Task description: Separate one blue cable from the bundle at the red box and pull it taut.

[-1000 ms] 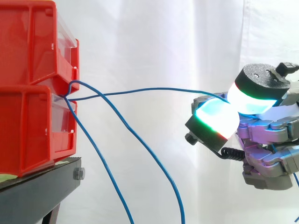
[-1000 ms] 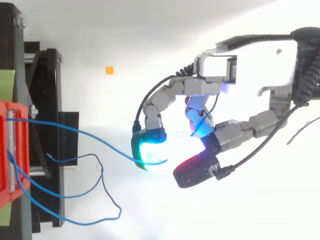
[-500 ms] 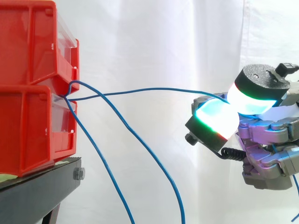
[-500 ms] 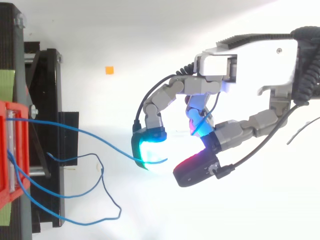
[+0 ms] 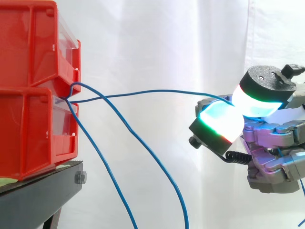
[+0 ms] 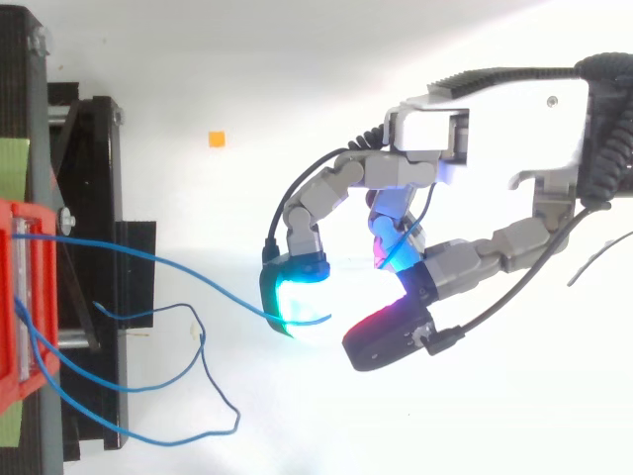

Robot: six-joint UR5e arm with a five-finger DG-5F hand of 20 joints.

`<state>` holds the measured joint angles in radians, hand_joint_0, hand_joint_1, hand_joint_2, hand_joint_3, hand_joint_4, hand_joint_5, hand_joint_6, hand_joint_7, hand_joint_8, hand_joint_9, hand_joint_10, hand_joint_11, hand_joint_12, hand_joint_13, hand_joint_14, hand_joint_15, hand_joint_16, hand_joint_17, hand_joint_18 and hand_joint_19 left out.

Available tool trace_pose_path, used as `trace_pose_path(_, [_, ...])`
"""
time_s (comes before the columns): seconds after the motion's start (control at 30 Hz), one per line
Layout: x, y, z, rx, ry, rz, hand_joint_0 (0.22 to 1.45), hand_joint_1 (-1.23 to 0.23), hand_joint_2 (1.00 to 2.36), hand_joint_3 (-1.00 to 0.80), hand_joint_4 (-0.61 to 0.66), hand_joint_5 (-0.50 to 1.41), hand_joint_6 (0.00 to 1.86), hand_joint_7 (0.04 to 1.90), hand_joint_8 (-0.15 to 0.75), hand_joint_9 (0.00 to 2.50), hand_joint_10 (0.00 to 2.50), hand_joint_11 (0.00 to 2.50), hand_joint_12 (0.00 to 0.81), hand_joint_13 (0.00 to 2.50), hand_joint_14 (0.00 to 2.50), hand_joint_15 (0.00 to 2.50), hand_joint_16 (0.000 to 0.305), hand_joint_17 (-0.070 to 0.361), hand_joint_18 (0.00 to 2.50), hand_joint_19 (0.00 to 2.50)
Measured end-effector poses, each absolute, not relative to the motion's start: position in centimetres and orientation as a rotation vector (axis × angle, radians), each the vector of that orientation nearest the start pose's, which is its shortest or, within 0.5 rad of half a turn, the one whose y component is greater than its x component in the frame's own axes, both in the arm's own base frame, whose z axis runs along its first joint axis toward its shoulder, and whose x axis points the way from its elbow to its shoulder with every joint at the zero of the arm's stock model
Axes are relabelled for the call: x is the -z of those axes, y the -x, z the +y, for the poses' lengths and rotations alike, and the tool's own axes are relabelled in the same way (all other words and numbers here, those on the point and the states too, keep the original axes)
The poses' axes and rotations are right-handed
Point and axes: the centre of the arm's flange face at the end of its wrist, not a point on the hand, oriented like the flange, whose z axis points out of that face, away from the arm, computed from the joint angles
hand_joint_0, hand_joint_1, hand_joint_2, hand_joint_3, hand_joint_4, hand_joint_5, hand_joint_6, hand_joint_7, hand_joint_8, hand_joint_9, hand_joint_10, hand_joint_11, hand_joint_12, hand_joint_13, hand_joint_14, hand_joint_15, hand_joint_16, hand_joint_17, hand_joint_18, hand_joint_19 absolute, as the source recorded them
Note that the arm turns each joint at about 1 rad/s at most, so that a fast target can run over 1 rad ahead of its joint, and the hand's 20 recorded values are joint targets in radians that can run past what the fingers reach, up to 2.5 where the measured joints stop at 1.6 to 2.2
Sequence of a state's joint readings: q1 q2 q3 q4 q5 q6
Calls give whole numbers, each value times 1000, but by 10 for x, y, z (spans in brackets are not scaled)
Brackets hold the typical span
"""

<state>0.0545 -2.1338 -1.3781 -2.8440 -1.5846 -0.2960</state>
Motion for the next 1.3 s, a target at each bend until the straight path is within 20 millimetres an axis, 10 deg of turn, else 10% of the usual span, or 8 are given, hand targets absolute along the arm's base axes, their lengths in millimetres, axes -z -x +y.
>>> trace_pose_path(1.3, [-273, -691, -94, -1011, -991, 1437, 536, -813, 1626, 45, -486, -56, 872, 1042, 145, 1282, 861, 1486, 428, 1302, 137, 1431, 65, 146, 1130, 1395])
